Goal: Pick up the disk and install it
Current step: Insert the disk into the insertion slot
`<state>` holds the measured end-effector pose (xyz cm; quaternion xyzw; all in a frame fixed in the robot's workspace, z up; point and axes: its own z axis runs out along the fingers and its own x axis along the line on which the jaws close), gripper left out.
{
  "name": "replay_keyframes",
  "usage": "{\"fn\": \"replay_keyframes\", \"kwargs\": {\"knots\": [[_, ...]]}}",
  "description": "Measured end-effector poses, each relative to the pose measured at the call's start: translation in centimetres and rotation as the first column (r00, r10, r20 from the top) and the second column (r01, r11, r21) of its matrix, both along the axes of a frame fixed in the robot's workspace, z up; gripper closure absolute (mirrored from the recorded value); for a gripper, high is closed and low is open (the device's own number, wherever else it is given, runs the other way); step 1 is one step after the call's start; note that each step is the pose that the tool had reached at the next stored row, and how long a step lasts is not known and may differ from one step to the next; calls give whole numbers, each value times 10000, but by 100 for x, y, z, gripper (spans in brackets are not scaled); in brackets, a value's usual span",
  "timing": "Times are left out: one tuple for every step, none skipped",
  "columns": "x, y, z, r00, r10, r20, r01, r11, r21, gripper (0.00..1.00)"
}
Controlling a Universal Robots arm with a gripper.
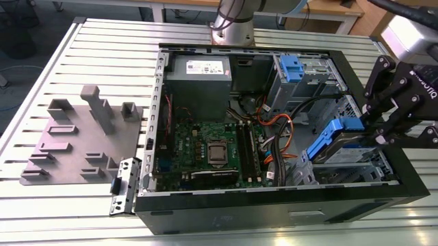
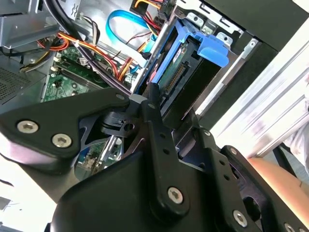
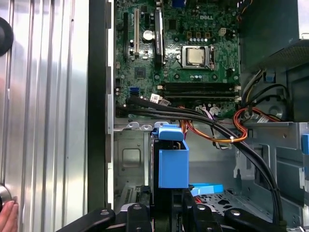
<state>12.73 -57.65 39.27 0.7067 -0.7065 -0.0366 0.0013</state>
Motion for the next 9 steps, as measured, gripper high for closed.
{"fn": "replay_keyframes", "kwargs": {"knots": [[0, 0, -19, 10000, -1, 0, 1, 10000, 0, 65], [0, 0, -37, 10000, 0, 0, 0, 10000, -1, 65], [0, 0, -55, 10000, 0, 0, 0, 10000, 0, 65], [0, 0, -73, 10000, 0, 0, 0, 10000, 0, 65], [0, 0, -92, 10000, 0, 0, 0, 10000, 1, 65], [0, 0, -109, 10000, 0, 0, 0, 10000, 0, 65], [0, 0, -129, 10000, 0, 0, 0, 10000, 0, 65], [0, 0, -147, 10000, 0, 0, 0, 10000, 1, 65], [0, 0, -165, 10000, 0, 0, 0, 10000, 1, 65]]}}
